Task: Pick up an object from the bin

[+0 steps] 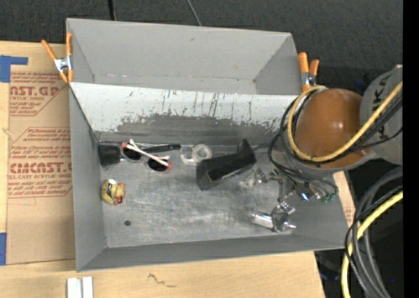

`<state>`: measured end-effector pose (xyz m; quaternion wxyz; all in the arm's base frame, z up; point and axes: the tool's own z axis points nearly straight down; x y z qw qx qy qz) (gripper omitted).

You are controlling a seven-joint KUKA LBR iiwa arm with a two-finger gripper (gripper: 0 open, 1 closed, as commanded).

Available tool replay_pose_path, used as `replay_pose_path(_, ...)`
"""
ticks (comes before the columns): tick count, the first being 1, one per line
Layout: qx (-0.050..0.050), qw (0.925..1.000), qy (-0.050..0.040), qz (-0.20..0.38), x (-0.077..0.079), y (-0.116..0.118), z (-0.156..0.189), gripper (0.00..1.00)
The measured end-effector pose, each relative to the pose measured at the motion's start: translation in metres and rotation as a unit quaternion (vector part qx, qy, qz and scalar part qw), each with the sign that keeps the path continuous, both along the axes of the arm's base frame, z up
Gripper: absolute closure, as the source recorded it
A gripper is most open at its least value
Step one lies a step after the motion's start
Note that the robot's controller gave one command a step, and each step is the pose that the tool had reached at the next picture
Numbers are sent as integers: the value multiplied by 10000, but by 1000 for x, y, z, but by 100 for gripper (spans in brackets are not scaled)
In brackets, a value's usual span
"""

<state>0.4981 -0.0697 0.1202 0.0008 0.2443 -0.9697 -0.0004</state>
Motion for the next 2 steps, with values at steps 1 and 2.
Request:
replay_pose_path(1,13,10000,-32,58,-4,-6,-22,0)
replay_pose_path(2,-1,9985,-51,547,-15,-52,-49,100)
